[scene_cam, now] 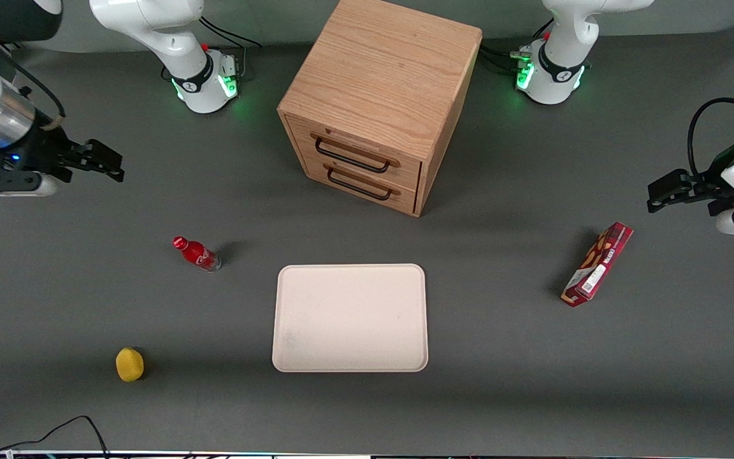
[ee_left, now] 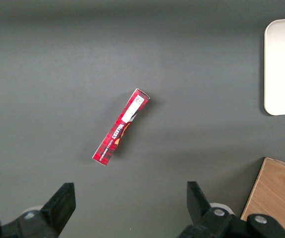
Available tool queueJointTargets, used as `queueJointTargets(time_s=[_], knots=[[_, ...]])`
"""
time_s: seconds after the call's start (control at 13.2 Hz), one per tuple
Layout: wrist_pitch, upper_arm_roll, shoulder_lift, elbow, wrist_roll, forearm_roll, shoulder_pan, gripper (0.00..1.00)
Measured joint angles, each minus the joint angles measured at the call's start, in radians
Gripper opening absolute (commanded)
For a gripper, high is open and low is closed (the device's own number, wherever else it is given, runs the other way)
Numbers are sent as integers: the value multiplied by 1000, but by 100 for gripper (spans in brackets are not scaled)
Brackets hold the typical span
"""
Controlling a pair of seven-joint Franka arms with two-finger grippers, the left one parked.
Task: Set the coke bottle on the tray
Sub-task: 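Move the open right gripper down over the red Coca-Cola bottle, then close the right gripper around the bottle's cap end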
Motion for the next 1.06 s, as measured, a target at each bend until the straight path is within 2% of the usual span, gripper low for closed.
queueJointTargets(time_s=[0.23,0.53,0.76,1.06], knots=[[-2,92,29,25,-3,0,-97,100],[31,124,150,47,12,0,-106,100],[256,143,265,-46,20,0,-106,100],[544,143,280,-289,19,-1,-108,99]])
